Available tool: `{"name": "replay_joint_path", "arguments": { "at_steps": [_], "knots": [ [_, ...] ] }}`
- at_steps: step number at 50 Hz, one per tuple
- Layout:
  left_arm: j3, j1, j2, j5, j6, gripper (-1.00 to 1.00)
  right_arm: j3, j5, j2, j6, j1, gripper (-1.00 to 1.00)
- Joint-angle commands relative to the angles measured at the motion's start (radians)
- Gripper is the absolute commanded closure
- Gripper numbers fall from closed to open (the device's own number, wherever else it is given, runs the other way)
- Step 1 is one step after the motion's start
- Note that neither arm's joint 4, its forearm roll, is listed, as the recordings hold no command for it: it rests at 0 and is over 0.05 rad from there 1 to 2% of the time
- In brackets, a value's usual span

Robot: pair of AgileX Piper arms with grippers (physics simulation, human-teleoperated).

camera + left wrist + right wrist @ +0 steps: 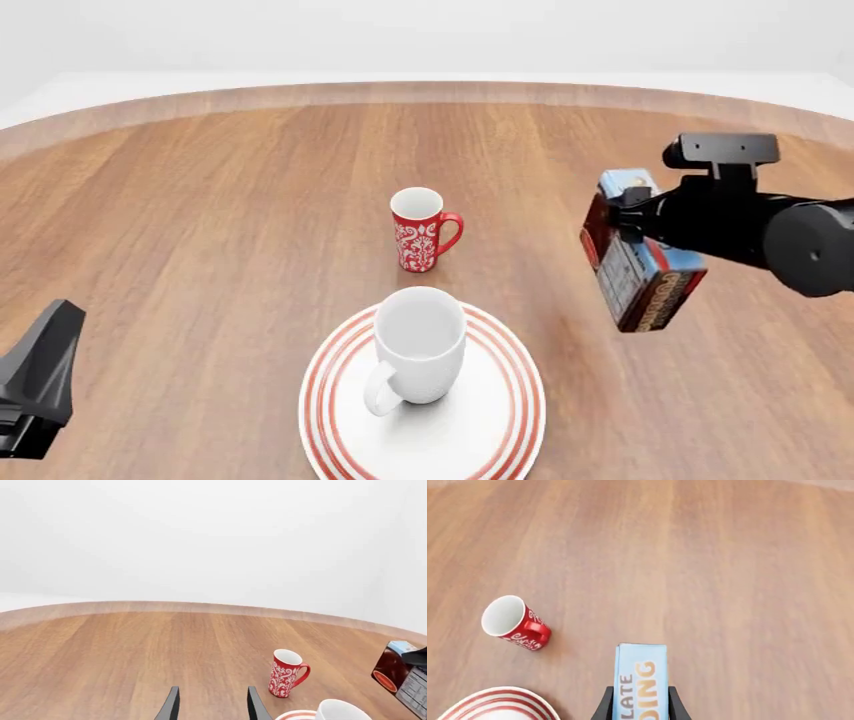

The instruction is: Pick up the white mug and put it on the plate, and put the chocolate pudding to the right of the plate.

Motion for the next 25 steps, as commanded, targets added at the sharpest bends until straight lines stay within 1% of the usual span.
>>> {"name": "replay_joint_path", "arguments": {
  "at_steps": [1,25],
  "knots": [
    [0.000,0.000,0.000,0.000,0.003,-1.00,0.070,0.028,-0.096,0.015,-0.022,1.00],
    [-0.002,-0.002,0.000,0.001,0.009,-1.00,0.205,0.084,-0.255,0.002,-0.086,1.00]
  ]
}}
